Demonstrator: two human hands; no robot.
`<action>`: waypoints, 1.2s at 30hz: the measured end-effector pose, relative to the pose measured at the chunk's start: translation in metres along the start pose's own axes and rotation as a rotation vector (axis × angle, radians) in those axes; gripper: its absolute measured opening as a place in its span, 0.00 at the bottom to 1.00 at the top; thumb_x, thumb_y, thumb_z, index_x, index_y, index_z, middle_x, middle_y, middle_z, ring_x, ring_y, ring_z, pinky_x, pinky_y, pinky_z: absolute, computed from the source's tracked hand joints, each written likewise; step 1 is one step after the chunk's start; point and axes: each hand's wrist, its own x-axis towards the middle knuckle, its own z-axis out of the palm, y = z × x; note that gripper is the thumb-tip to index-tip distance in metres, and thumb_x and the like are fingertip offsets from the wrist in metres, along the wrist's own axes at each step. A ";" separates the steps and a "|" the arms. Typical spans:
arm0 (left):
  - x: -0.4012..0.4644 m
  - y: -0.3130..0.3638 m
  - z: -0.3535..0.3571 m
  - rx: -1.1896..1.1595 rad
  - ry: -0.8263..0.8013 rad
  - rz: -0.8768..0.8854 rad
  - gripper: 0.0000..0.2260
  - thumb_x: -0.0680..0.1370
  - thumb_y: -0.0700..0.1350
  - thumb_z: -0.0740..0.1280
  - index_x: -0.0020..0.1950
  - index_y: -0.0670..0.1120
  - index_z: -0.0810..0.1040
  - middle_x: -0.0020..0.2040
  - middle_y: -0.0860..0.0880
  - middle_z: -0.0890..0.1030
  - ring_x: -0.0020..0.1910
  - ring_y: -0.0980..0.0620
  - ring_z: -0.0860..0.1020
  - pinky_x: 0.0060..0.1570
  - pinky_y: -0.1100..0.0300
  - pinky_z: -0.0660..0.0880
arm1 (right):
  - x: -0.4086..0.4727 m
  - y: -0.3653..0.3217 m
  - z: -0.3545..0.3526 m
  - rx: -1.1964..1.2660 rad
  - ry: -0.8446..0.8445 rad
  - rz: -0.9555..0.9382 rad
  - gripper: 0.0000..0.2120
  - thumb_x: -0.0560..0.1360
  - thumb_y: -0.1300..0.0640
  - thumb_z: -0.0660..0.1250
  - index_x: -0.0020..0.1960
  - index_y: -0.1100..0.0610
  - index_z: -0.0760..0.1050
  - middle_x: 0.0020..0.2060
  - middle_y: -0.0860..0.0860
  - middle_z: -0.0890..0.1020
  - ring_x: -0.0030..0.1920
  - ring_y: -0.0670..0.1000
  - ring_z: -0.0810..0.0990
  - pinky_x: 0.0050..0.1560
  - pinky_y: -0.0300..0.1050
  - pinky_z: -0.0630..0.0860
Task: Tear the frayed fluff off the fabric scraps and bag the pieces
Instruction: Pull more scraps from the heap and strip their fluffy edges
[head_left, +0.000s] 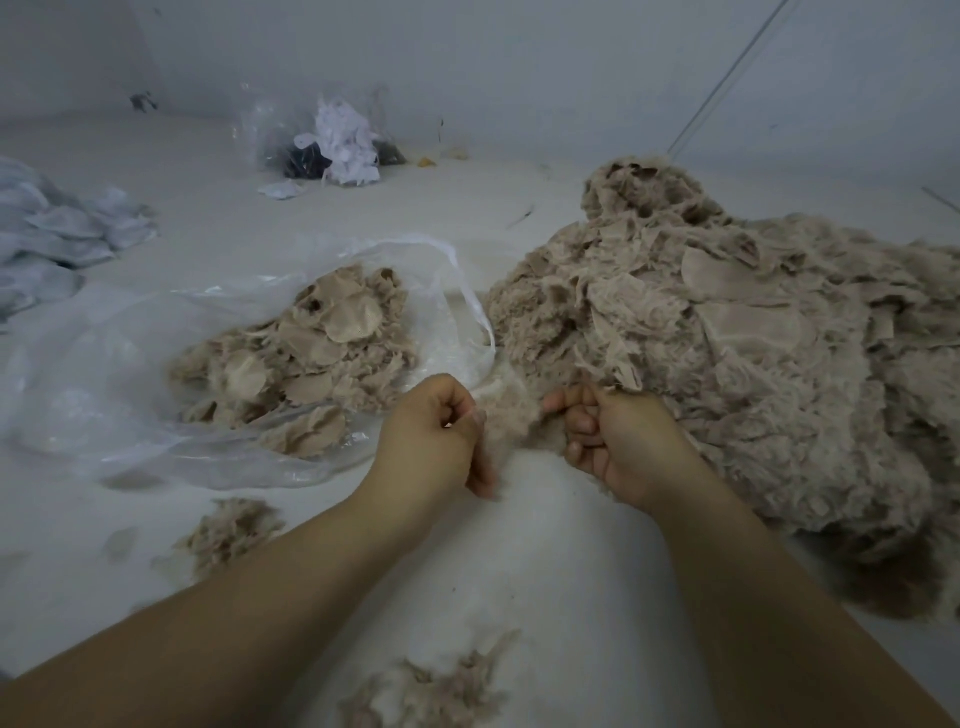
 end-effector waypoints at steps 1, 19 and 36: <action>-0.002 -0.001 -0.003 0.027 0.021 0.002 0.10 0.82 0.34 0.60 0.41 0.40 0.70 0.26 0.38 0.78 0.22 0.44 0.77 0.22 0.59 0.74 | 0.001 0.000 0.001 0.012 0.010 0.002 0.24 0.85 0.51 0.51 0.41 0.63 0.76 0.19 0.47 0.65 0.21 0.43 0.60 0.22 0.34 0.66; -0.011 0.001 0.009 0.444 0.159 0.362 0.09 0.77 0.44 0.71 0.37 0.45 0.79 0.33 0.52 0.78 0.32 0.57 0.74 0.31 0.70 0.67 | -0.006 0.005 -0.006 -0.252 -0.272 -0.104 0.12 0.79 0.59 0.65 0.37 0.58 0.77 0.24 0.47 0.77 0.25 0.42 0.74 0.26 0.33 0.70; 0.017 0.004 0.009 0.017 -0.081 -0.095 0.13 0.81 0.46 0.67 0.38 0.43 0.74 0.26 0.47 0.74 0.20 0.53 0.71 0.21 0.62 0.69 | -0.003 0.007 -0.010 -0.334 -0.314 -0.113 0.09 0.73 0.63 0.72 0.35 0.57 0.82 0.32 0.52 0.82 0.30 0.44 0.78 0.31 0.34 0.77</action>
